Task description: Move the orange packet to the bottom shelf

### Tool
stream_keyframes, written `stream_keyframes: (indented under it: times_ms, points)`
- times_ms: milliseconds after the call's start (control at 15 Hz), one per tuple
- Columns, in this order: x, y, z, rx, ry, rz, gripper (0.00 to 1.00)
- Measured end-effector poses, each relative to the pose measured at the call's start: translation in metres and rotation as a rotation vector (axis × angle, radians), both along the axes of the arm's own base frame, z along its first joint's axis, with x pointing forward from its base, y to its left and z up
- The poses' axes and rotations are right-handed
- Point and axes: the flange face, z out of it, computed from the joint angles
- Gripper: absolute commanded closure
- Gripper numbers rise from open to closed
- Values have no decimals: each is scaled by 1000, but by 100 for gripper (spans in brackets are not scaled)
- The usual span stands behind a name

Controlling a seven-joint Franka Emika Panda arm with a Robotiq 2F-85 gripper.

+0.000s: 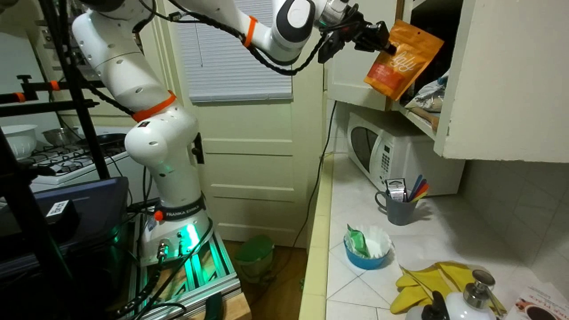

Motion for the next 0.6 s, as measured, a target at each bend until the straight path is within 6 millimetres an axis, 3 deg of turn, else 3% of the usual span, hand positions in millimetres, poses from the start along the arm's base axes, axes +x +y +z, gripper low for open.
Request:
stream_keyframes:
  times_ms: [333,600]
  points:
    - [12,1,4,-159,-37,6,99]
    - [26,9,10,-186,-65,-2,99]
